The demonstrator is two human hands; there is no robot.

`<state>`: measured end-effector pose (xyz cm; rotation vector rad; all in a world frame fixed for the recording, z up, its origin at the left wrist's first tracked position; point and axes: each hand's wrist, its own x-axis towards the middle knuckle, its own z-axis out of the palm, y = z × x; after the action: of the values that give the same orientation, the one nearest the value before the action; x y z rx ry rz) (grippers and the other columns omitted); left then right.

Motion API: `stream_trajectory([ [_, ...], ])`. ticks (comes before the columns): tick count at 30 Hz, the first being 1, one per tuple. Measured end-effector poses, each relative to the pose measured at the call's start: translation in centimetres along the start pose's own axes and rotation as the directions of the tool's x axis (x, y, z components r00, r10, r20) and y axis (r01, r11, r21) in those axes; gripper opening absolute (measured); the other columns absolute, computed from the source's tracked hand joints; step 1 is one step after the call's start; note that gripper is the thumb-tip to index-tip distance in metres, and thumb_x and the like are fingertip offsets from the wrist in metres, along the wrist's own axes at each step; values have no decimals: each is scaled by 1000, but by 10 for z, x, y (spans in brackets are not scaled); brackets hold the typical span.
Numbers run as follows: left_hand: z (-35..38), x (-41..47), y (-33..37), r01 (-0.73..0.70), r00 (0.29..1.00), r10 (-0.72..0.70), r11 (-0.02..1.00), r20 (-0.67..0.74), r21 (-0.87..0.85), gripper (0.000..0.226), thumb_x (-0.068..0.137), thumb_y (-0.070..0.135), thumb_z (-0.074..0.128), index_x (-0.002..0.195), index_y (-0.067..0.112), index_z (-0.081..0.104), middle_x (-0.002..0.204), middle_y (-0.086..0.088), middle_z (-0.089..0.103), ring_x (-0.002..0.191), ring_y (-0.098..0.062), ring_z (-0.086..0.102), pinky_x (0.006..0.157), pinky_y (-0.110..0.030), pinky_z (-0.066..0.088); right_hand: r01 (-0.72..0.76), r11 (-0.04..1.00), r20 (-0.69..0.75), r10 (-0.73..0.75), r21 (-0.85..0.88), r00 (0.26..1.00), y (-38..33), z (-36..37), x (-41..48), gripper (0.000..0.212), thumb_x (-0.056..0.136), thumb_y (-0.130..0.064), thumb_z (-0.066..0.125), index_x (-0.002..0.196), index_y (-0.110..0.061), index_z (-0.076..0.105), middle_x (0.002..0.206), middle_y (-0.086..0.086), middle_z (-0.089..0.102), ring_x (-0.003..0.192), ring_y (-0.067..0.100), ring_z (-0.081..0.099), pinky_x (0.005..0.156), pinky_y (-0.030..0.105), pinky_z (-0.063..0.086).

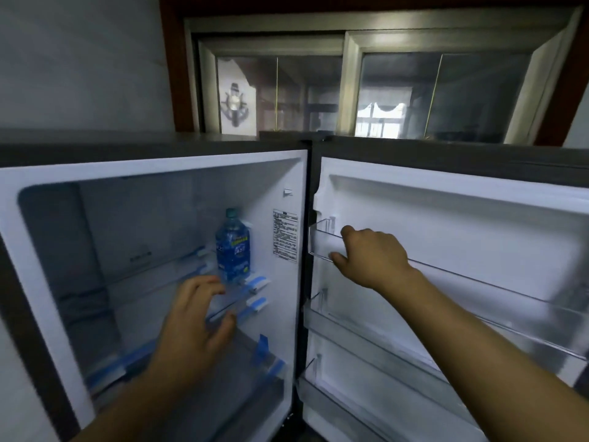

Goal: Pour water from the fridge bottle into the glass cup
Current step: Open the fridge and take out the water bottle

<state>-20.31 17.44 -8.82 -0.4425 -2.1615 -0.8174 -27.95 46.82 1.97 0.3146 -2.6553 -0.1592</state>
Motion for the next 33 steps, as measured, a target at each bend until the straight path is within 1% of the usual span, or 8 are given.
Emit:
stream_trajectory([
  [4, 51, 34, -44, 323, 944, -329, 938, -32, -126, 32, 90, 24, 70, 118, 20, 55, 117, 0, 49, 107, -21, 54, 85, -33, 44, 36, 998, -36, -38, -57, 999, -1, 14, 19, 41, 96, -49, 46, 110, -12, 55, 95, 10, 69, 82, 33, 66, 62, 33, 37],
  [9, 101, 95, -89, 502, 839, -539, 820, -78, -275, 36, 90, 10, 73, 120, 8, 52, 120, -18, 55, 101, -23, 54, 83, -34, 43, 36, 997, -60, -40, -74, 997, 14, 24, 22, 39, 93, -52, 45, 102, -15, 54, 81, 5, 65, 74, 31, 64, 60, 32, 40],
  [12, 124, 123, -128, 542, 796, -588, 798, -142, -265, 41, 84, 10, 79, 114, -2, 54, 111, -23, 61, 98, -36, 60, 81, -42, 49, 31, 997, -60, -35, -64, 998, 23, 29, 24, 38, 90, -55, 44, 93, -17, 49, 69, 1, 53, 65, 29, 60, 61, 32, 47],
  [16, 148, 139, -172, 612, 751, -652, 747, -106, -258, 67, 74, 30, 86, 124, 3, 49, 122, -27, 60, 111, -45, 59, 93, -57, 53, 33, 997, -70, -37, -63, 997, 35, 35, 27, 38, 88, -57, 45, 83, -20, 40, 62, -3, 45, 54, 26, 46, 54, 29, 35],
  [19, 163, 141, -189, 603, 743, -666, 710, -68, -363, 80, 67, 33, 90, 130, 4, 52, 128, -23, 63, 113, -38, 64, 97, -50, 53, 57, 995, -97, -65, -84, 993, 43, 42, 29, 39, 86, -60, 45, 79, -21, 40, 57, -5, 41, 48, 21, 41, 50, 27, 29],
  [23, 178, 140, -208, 590, 745, -667, 656, 4, -471, 83, 72, 11, 91, 141, 9, 44, 140, -18, 57, 123, -33, 61, 103, -48, 50, 77, 989, -131, -94, -126, 987, 50, 46, 33, 40, 82, -61, 48, 74, -24, 37, 51, -6, 37, 41, 18, 34, 45, 24, 27],
  [29, 184, 141, -216, 621, 716, -697, 607, 44, -496, 82, 73, 5, 89, 139, 7, 41, 139, -17, 57, 117, -26, 60, 100, -42, 49, 70, 984, -118, -90, -163, 989, 58, 52, 36, 41, 78, -60, 52, 72, -22, 39, 49, -2, 47, 41, 22, 30, 43, 24, 25],
  [33, 183, 141, -207, 623, 701, -713, 619, -10, -479, 83, 70, 8, 92, 137, 6, 43, 137, -17, 59, 115, -24, 60, 98, -38, 48, 66, 987, -109, -82, -148, 991, 59, 50, 35, 41, 78, -60, 53, 72, -21, 40, 49, -2, 47, 40, 22, 33, 43, 23, 27],
])
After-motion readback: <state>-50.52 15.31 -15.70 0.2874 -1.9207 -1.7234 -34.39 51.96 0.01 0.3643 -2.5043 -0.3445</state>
